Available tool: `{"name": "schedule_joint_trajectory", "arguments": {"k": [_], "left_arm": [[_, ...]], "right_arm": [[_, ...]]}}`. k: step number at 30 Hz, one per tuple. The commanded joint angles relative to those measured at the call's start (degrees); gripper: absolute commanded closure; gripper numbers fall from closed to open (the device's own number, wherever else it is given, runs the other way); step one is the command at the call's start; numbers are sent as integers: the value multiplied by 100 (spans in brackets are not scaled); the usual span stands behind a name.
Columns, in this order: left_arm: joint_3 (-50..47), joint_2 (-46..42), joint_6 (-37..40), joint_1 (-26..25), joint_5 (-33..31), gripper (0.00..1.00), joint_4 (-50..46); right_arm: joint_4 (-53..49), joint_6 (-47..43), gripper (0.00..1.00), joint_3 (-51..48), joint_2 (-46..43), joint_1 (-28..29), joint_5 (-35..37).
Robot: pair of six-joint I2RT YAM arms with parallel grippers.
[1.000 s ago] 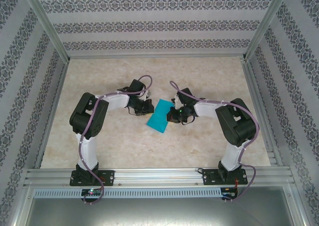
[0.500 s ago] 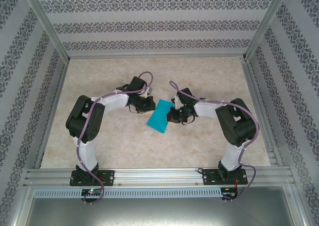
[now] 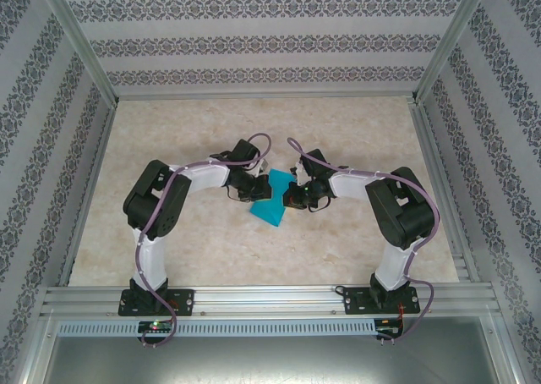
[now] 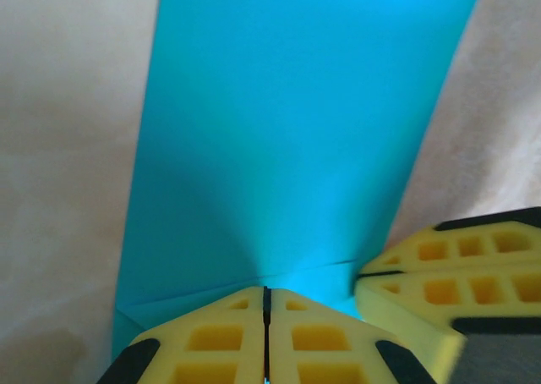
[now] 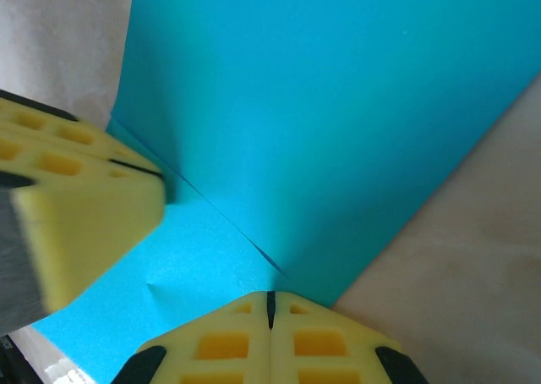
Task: Fold a paper plane with a square sheet of paper (pick it up from the middle)
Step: Fold the triangle a second time at the center of the table.
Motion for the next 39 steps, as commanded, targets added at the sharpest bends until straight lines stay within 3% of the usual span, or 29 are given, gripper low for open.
{"name": "schedule_joint_trajectory", "arguments": {"k": [1, 12, 21, 28, 39], "left_arm": [[44, 117, 69, -39, -30, 91, 59], [-211, 305, 270, -34, -247, 91, -19], [-278, 361, 324, -35, -318, 91, -14], [-229, 405, 359, -32, -302, 91, -54], [-298, 395, 381, -19, -294, 91, -64]], "right_arm": [[-378, -127, 100, 33, -11, 73, 261], [-310, 60, 97, 53, -419, 72, 264], [507, 854, 95, -434, -921, 274, -349], [1090, 1273, 95, -796, -867, 655, -465], [1224, 1225, 95, -698, -451, 723, -478]]}}
